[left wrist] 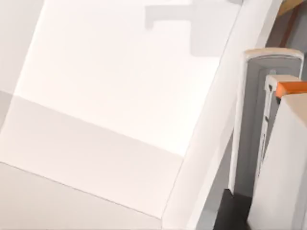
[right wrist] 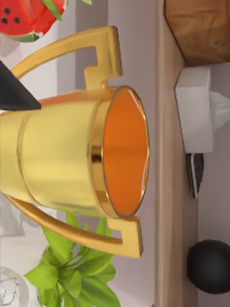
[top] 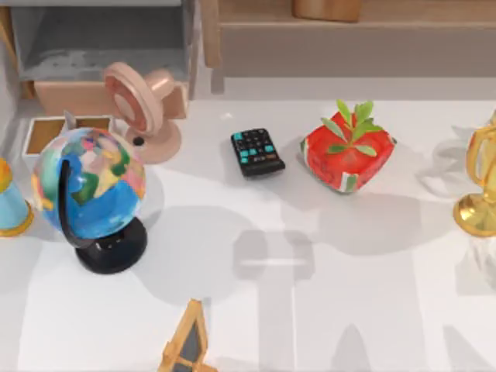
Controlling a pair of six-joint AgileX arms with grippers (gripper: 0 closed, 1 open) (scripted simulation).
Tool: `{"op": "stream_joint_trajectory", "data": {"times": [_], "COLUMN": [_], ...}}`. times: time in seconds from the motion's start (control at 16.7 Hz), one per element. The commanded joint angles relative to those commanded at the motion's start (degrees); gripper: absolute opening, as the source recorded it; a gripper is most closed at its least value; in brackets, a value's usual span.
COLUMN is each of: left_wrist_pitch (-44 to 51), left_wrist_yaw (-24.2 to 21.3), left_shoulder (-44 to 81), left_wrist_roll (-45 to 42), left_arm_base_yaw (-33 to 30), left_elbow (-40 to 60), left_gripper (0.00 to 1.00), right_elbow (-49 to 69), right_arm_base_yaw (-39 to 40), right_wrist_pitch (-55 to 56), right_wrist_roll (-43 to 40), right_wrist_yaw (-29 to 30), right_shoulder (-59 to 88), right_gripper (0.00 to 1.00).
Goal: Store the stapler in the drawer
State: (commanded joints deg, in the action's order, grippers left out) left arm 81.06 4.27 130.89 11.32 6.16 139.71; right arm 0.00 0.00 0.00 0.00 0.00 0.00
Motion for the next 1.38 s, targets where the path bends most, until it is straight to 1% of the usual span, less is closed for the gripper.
{"op": "stream_joint_trajectory", "data": {"times": [0.12,0.24,0.42,0.54,0.66,1.02,1.38], "left_wrist_pitch": [1.5,2.6,4.0,5.1,6.0,5.9,2.7], "left_wrist_yaw": [-0.4,-1.5,-3.7,-5.0,-5.7,-5.6,-5.7], "left_shoulder": [5.6,11.2,18.4,21.6,23.1,23.3,22.1], "left_wrist_roll": [-9.1,-17.1,-26.6,-30.7,-32.6,-32.9,-32.8], "left_arm_base_yaw": [5.3,9.1,12.3,13.1,13.2,13.0,13.2], "left_elbow": [3.8,7.0,10.1,11.0,11.3,11.1,6.8], "left_gripper": [0.00,0.00,0.00,0.00,0.00,0.00,0.00], "right_elbow": [0.0,0.0,0.0,0.0,0.0,0.0,0.0], "right_arm_base_yaw": [0.0,0.0,0.0,0.0,0.0,0.0,0.0], "right_wrist_pitch": [0.0,0.0,0.0,0.0,0.0,0.0,0.0], "right_wrist_roll": [0.0,0.0,0.0,0.0,0.0,0.0,0.0], "right_wrist_yaw": [0.0,0.0,0.0,0.0,0.0,0.0,0.0], "right_shoulder": [0.0,0.0,0.0,0.0,0.0,0.0,0.0], "right_gripper": [1.00,1.00,1.00,1.00,1.00,1.00,1.00]}}
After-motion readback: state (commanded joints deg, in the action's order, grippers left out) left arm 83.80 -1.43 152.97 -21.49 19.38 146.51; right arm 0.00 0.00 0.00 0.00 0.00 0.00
